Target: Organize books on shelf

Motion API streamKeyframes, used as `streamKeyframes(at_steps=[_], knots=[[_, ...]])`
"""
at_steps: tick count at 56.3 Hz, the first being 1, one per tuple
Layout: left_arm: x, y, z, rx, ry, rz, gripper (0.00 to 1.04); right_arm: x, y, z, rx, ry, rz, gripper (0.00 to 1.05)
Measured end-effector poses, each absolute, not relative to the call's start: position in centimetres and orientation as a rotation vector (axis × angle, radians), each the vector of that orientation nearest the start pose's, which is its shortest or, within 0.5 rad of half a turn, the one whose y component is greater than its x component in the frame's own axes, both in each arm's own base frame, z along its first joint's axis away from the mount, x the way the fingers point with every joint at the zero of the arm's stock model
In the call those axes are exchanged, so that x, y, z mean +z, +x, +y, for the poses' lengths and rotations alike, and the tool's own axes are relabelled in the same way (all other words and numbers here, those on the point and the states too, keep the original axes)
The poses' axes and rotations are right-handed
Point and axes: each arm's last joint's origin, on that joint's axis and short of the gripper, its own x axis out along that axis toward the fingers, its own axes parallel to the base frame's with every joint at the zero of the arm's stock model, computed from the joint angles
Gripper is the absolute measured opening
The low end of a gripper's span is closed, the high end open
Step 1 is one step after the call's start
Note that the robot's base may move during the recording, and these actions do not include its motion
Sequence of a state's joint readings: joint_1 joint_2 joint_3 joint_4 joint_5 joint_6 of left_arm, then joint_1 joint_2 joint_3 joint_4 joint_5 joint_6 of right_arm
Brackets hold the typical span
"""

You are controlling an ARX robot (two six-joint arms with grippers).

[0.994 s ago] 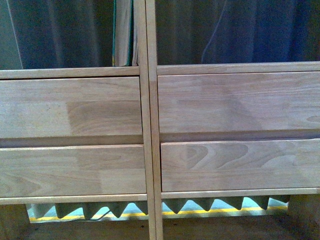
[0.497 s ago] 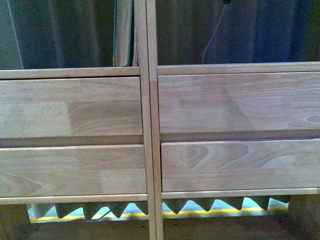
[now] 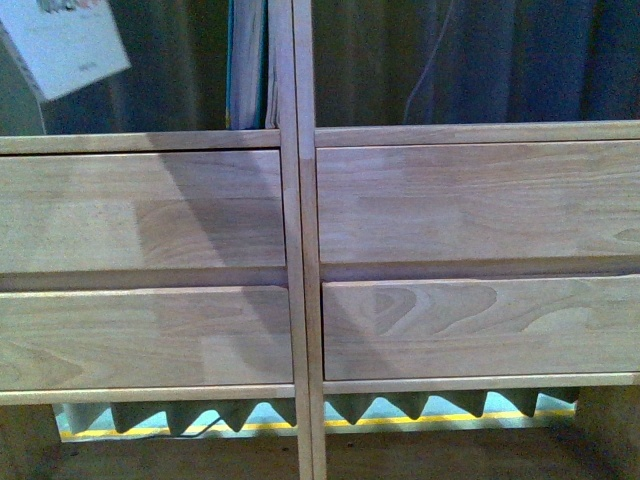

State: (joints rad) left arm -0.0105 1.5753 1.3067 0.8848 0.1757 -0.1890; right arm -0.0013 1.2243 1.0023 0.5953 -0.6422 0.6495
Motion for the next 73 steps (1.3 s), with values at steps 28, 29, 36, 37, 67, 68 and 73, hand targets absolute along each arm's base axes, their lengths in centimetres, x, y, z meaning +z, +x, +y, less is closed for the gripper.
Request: streamKeyframes(at_steps=[28, 29, 36, 37, 67, 68, 73], knots=[[43.6, 41.0, -0.6, -0.15, 0.069, -0.6, 0.07, 37.3, 18.6, -2.8, 0.554, 0.086, -0.307, 0.98], [43.6, 41.3, -0.6, -0.146, 0.068, -0.599, 0.07, 37.3, 18.5, -2.8, 0.554, 0.085, -0.309, 0.98], [44.0, 42.9, -0.6, -0.147, 0.065, -0.608, 0.07, 37.2, 18.6, -2.9, 0.552, 0.083, -0.306, 0.98], [44.1, 43.2, -0.7, -0.148, 0.065, -0.607, 0.07, 37.2, 18.6, -2.9, 0.552, 0.083, -0.306, 0.98], [41.8, 51.2, -2.6, -0.163, 0.033, -0.537, 0.07, 37.2, 18.6, -2.9, 0.551, 0.079, -0.307, 0.98], [41.8, 51.3, -2.8, -0.168, 0.033, -0.54, 0.06, 37.2, 18.6, -2.9, 0.551, 0.079, -0.307, 0.98], [42.0, 51.5, -3.9, -0.198, 0.033, -0.547, 0.06, 37.2, 18.6, -2.9, 0.551, 0.079, -0.307, 0.98]])
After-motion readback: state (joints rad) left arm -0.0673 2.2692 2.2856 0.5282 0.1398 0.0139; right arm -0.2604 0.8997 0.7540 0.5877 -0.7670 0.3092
